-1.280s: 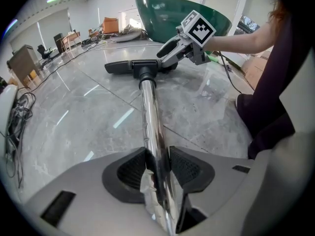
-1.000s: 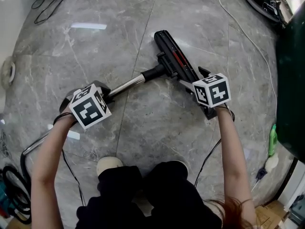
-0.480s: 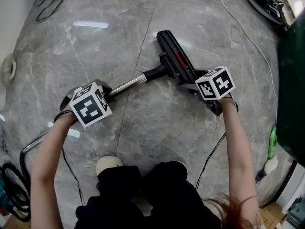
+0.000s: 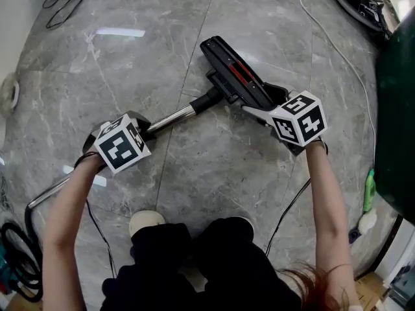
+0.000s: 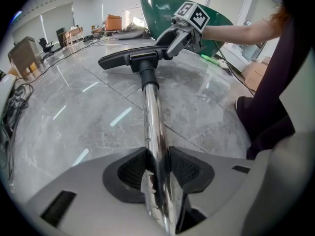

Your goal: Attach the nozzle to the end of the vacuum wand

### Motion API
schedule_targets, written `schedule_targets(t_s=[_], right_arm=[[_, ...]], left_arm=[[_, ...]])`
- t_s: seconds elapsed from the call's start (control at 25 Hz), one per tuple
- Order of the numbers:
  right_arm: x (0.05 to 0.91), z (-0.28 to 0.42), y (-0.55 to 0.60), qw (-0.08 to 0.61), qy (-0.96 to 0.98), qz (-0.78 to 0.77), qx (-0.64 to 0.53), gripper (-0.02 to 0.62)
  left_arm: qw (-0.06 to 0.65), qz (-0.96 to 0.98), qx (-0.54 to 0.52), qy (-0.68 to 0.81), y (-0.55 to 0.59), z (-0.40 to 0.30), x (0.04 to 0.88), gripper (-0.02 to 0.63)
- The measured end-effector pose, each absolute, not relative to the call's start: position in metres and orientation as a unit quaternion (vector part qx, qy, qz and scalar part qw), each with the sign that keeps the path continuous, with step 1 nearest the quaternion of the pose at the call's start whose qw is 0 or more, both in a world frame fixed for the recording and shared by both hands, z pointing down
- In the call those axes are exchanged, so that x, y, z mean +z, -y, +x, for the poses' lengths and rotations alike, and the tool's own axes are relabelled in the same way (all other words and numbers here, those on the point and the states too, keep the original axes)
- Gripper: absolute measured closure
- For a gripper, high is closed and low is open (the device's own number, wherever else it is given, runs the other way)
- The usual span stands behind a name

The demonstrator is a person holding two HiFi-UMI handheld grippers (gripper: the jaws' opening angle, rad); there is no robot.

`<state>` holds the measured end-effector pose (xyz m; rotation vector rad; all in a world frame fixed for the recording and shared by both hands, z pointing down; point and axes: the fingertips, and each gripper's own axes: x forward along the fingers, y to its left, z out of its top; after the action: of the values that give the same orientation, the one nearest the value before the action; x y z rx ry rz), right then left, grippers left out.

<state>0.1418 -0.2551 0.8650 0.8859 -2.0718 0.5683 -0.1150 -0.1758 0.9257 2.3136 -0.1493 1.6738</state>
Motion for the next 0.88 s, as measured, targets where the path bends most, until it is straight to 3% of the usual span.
schedule_targets(t_s=[0.36, 0.88], right_arm=[[0.866, 0.139, 0.231, 0.386, 0.814, 0.358, 0.247, 0.206], [0.866, 0.133, 0.223, 0.421, 0.805, 0.335, 0.252, 0.204]], left_arm=[[0.143, 0.822, 0.546, 0.073, 0.175, -0.111, 0.923, 0.453], [0.145, 0.83, 0.53, 0.091, 0.174, -0.107, 0.922, 0.454]])
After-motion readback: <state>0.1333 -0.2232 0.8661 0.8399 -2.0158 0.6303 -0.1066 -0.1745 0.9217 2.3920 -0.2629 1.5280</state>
